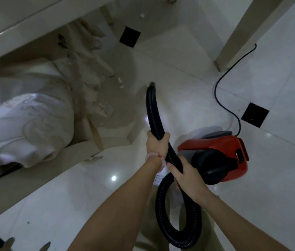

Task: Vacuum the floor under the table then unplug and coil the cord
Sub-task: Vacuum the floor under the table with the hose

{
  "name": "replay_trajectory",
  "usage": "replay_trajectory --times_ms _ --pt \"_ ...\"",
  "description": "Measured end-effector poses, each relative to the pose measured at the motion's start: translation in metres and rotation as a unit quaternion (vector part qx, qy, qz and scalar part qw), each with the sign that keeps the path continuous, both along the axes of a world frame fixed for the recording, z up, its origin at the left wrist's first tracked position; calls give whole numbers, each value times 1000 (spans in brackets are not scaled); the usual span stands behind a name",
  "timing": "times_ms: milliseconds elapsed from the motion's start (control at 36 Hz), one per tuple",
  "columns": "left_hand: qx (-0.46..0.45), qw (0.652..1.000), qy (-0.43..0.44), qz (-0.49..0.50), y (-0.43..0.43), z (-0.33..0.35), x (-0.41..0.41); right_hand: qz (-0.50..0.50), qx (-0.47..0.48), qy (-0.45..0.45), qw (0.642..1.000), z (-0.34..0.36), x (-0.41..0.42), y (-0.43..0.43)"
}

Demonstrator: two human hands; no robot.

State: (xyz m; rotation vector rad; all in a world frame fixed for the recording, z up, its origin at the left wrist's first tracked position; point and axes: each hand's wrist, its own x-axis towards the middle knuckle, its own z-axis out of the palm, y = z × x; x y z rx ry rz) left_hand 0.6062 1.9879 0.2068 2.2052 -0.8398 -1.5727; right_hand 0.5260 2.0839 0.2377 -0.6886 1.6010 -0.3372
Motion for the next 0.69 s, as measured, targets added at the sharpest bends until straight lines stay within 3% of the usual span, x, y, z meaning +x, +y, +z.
replay_trajectory --times_ms 139,306,472,694 --pt "6 1000 15 -15 8 -2 2 -16 14 -17 1000 5 3 7" --pt "121 992 24 -22 12 -12 9 -27 27 -21 999 6 5 14" --pt "39 996 49 -59 10 -6 7 -46 12 -23 999 7 8 13" --pt "-17 994 15 -105 13 -1 -2 -71 17 -27 997 10 9 17"
